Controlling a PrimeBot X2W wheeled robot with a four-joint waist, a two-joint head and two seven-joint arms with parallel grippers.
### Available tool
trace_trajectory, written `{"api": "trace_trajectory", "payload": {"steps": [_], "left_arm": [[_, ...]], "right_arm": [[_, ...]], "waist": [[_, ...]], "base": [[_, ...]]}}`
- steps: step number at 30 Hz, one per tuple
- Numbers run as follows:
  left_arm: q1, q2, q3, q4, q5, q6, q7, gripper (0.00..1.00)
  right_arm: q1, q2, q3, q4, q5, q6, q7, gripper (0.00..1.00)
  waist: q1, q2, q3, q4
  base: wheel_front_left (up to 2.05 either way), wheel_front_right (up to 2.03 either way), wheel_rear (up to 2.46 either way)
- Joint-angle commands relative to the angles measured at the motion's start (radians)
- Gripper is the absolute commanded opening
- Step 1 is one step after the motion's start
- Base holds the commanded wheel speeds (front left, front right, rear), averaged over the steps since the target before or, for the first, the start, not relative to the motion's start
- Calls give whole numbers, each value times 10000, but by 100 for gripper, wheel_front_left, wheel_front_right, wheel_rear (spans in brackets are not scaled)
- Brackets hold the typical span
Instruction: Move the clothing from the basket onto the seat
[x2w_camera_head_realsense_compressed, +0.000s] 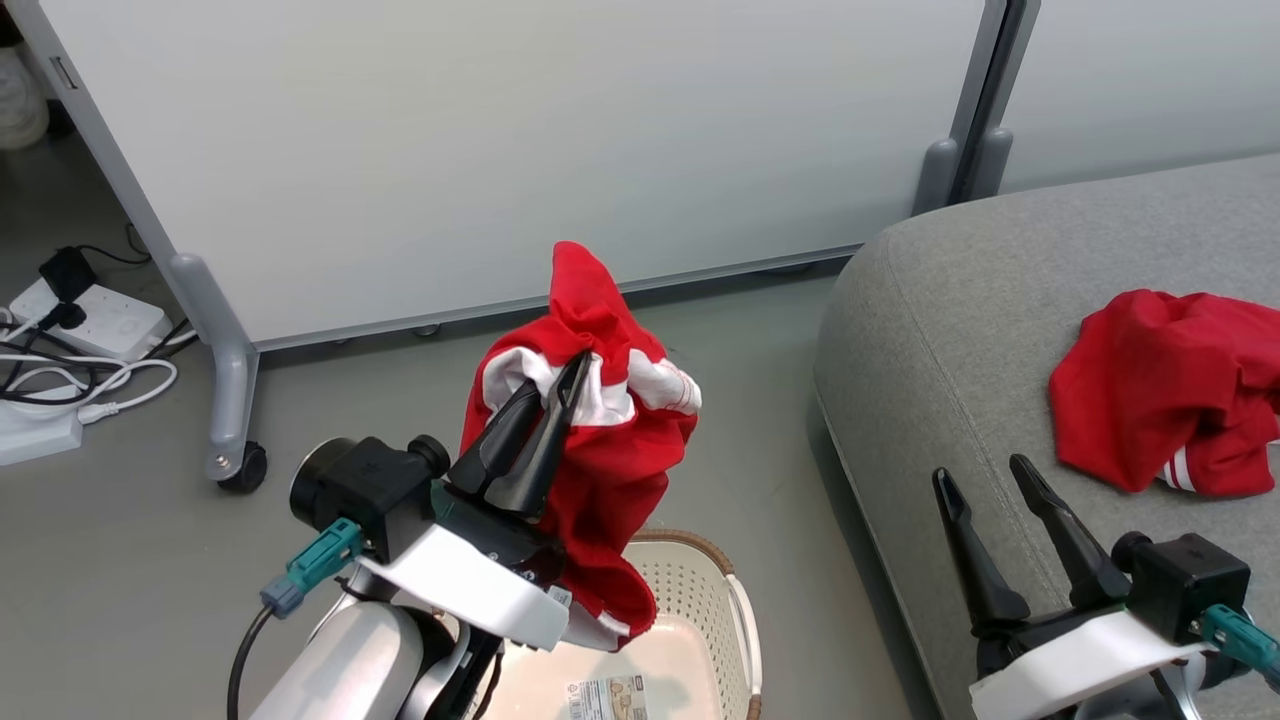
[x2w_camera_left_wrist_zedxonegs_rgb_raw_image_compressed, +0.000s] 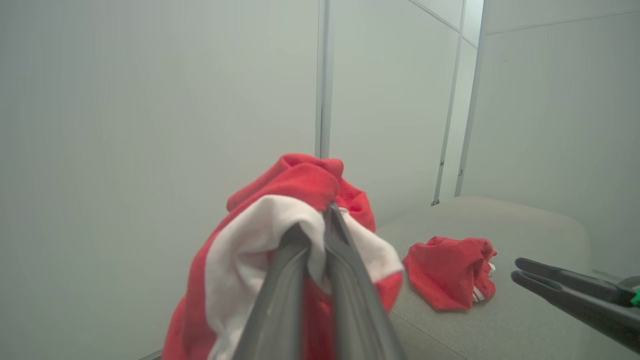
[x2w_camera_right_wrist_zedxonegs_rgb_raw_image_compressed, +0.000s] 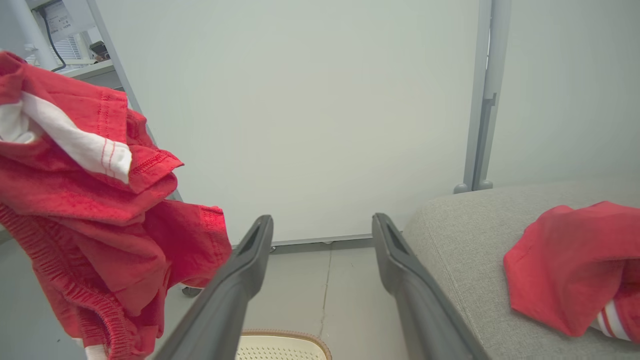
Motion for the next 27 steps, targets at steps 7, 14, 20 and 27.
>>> {"api": "trace_trajectory", "payload": {"steps": [7, 14, 20, 27], "left_arm": [[384, 207, -60, -466, -92, 163, 169, 0], [433, 254, -83, -557, -134, 188, 166, 0], [365, 275, -129, -568, -144, 212, 179, 0], [168, 285, -153, -606, -124, 222, 198, 0]], "right_arm": [[283, 37, -93, -204, -115, 10, 172, 100], [321, 71, -65, -283, -137, 10, 225, 100], [257, 75, -66, -302, -108, 10, 204, 100], [-176, 14, 600, -450, 176, 10, 193, 100]], "waist": [[0, -1, -138, 115], [0, -1, -162, 121], [0, -1, -151, 134], [0, -1, -60, 203]], "base": [[0, 0, 0], [0, 0, 0], [0, 0, 0], [0, 0, 0]]}}
